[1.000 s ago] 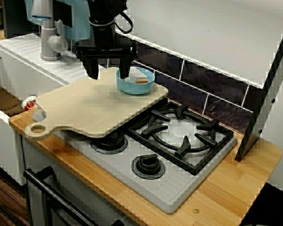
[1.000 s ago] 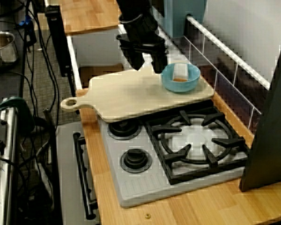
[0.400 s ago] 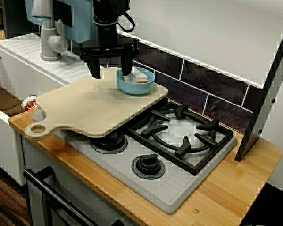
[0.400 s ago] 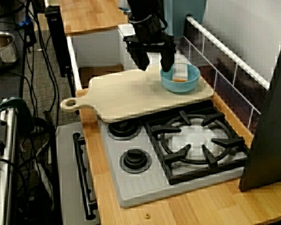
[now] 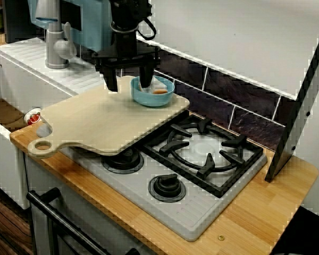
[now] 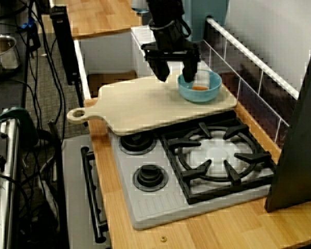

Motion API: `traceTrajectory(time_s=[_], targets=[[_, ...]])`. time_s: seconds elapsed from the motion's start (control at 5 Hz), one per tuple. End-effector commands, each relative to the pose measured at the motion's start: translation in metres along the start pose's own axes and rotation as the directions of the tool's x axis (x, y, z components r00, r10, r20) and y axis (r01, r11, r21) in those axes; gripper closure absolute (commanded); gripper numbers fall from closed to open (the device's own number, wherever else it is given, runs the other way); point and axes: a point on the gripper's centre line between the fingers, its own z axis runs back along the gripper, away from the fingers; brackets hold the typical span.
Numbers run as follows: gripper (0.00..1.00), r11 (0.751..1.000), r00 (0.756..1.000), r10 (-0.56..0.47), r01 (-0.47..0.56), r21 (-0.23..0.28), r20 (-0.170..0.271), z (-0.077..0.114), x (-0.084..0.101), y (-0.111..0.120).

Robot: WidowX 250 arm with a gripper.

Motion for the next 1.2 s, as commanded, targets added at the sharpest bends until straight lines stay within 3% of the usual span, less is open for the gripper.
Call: traceTrajectory(time_s=[0.0, 0.2, 0.4, 1.0], targets=[[0.0, 0.999, 0.999, -0.012, 0.013, -0.029, 0.036, 0.0056, 0.0113, -0.0106], [0.0, 1.0, 0.999, -0.012, 0.012, -0.024, 0.033, 0.0005, 0.0146, -0.0093], [1.0, 0.999, 0.999, -0.03, 0.03, -0.027, 0.02, -0.0029, 0.0166, -0.009], [1.0, 0.997, 0.997, -0.072, 0.072, -0.041, 0.013, 0.004, 0.02, -0.0031]])
